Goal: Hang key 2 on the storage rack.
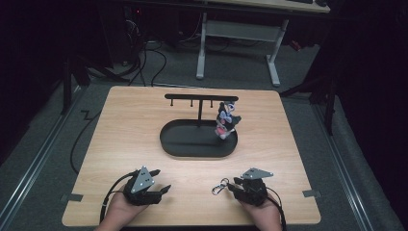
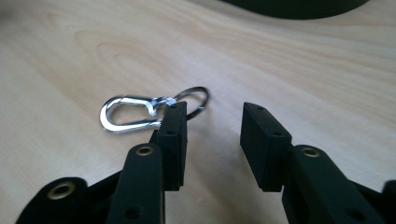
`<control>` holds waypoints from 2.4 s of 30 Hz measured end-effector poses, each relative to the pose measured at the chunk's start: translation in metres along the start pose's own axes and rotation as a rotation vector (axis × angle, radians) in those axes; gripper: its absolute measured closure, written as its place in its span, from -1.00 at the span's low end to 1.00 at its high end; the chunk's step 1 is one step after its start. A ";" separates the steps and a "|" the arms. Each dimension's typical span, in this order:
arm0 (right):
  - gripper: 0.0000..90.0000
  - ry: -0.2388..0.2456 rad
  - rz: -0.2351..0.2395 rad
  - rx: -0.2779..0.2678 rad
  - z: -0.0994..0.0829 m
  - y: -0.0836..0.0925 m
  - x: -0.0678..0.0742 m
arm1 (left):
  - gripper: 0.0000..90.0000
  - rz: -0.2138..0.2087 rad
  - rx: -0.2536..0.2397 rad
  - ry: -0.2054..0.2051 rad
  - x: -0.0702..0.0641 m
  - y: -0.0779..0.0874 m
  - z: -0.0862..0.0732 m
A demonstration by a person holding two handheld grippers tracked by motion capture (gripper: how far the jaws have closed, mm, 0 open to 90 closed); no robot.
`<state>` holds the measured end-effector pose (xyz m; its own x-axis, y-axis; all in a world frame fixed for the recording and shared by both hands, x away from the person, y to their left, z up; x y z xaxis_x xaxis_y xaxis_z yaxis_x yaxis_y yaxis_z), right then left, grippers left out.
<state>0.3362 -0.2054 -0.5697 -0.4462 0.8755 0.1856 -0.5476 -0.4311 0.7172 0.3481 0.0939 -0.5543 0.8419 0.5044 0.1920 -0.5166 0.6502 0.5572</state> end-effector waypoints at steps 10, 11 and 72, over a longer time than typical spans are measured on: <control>0.57 0.029 0.051 -0.045 0.012 0.003 0.025 | -0.23 0.003 0.006 -0.002 0.000 -0.001 -0.001; 0.61 0.048 0.080 -0.042 0.012 0.001 0.035 | -0.23 0.002 0.008 -0.003 0.000 -0.002 -0.001; 0.31 -0.008 -0.052 0.041 -0.021 0.027 -0.021 | -0.23 0.005 0.019 0.000 0.003 -0.001 -0.004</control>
<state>0.3159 -0.2395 -0.5686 -0.4122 0.8982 0.1525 -0.5404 -0.3758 0.7528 0.3507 0.0970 -0.5575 0.8392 0.5076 0.1952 -0.5180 0.6365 0.5715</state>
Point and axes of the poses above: each handheld gripper's, and its own axes: y roughly backward along the jaws, z roughly out of its top, x roughly to its left, the point moved 7 cm from there along -y, roughly forward along the jaws, and after that the axes turned 8 degrees about -y, right-handed, at the moved point
